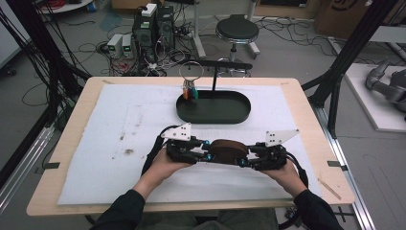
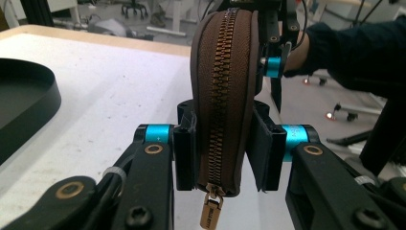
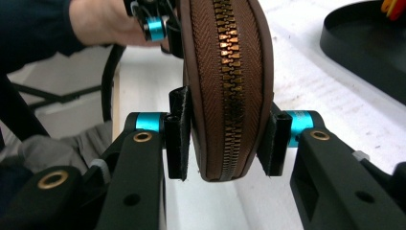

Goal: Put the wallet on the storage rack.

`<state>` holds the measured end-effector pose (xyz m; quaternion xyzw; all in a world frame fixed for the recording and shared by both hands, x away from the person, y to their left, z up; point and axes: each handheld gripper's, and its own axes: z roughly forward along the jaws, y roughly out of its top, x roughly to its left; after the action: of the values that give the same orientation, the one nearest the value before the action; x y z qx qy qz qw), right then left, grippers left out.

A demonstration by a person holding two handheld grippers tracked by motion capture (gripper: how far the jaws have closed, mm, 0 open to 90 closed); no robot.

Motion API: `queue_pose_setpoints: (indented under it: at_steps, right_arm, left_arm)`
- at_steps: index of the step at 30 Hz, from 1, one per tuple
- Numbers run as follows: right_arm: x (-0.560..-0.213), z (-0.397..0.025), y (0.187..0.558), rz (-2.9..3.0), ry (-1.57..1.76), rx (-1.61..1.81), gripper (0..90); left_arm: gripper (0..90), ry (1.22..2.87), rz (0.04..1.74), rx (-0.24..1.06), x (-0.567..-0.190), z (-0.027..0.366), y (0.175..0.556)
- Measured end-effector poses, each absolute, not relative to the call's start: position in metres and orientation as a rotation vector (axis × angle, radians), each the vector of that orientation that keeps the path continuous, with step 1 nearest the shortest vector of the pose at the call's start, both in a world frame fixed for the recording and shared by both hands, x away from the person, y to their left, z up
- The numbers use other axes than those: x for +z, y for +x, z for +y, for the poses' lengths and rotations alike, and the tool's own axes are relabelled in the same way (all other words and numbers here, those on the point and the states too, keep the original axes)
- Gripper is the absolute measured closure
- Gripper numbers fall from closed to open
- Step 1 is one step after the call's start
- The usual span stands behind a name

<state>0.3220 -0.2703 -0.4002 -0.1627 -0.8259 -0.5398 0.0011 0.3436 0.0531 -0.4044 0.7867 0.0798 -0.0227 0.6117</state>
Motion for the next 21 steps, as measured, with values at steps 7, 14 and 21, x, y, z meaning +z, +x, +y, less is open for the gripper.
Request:
queue_pose_setpoints:
  at_steps: [7,14,21]
  right_arm:
    - [-0.396,-0.269,0.323,-2.572,-0.513,-1.727,63.2]
    - [-0.391,-0.267,0.324,-2.605,-0.508,-1.725,66.4]
    - [-0.382,-0.272,0.335,-2.659,-0.615,-1.744,66.7]
  left_arm:
    - [66.8,1.803,0.184,-0.039,-0.402,0.056,0.342]
    - [39.3,1.85,0.275,0.045,-0.397,0.06,0.34]
    - [33.1,1.837,0.33,0.2,-0.385,0.088,0.328]
